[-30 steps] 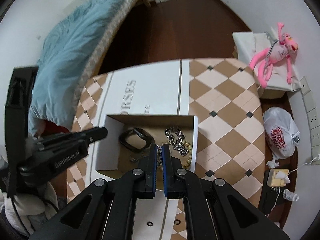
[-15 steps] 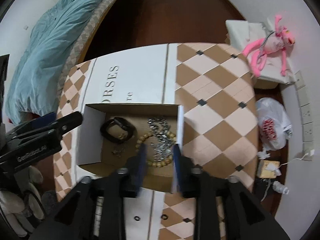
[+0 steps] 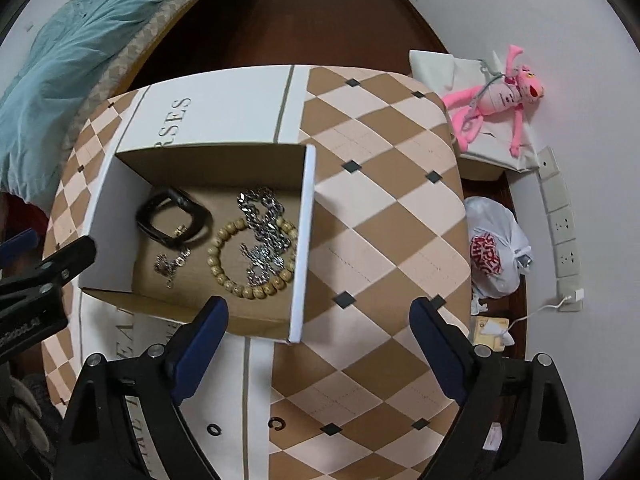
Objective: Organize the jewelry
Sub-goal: 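Open both tools to drop the necklace and earring into the box, then raise both open tools away from the box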
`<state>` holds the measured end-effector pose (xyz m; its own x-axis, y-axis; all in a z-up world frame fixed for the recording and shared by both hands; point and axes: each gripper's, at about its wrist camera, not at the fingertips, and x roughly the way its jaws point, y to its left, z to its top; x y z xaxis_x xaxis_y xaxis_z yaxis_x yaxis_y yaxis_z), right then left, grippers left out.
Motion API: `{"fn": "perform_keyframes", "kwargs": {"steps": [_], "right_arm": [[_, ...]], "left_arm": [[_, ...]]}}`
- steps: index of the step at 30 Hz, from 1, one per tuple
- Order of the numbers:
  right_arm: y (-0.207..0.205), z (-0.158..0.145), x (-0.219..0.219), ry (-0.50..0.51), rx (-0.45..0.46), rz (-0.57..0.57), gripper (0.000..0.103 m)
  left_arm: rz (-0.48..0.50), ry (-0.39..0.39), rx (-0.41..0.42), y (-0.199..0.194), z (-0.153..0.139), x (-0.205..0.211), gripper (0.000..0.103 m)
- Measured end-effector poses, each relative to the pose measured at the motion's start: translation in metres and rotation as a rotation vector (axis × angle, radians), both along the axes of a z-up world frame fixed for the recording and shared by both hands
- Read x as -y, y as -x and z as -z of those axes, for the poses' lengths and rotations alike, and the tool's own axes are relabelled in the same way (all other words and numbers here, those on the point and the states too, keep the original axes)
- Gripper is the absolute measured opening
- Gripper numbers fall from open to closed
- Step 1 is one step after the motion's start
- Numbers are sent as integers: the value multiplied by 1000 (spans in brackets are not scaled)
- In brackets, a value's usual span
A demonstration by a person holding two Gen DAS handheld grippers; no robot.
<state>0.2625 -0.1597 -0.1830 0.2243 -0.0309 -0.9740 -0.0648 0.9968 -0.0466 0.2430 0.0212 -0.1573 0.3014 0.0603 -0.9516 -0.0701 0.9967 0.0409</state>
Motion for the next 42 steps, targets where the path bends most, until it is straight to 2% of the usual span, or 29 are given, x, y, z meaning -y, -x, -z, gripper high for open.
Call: {"fn": "perform_keyframes", "kwargs": {"steps": [4, 9, 14, 23, 35, 42], "right_arm": [[9, -3, 4, -10, 19, 24, 94], [25, -20, 5, -12, 71, 29, 94], [51, -50, 5, 7, 167, 38, 94], [108, -104, 8, 10, 304, 55, 94], [172, -176, 6, 1, 483, 62, 94], [179, -189, 10, -40, 496, 72, 94]], "left_arm": [[-10, 10, 11, 12, -2, -2, 99], [-16, 10, 48, 28, -14, -1, 99], [-14, -34, 126, 53, -37, 4, 99], [-33, -34, 274, 108, -88, 5, 99], [2, -19, 387, 158, -139, 19, 99], [-7, -4, 409, 168, -149, 22, 99]]}}
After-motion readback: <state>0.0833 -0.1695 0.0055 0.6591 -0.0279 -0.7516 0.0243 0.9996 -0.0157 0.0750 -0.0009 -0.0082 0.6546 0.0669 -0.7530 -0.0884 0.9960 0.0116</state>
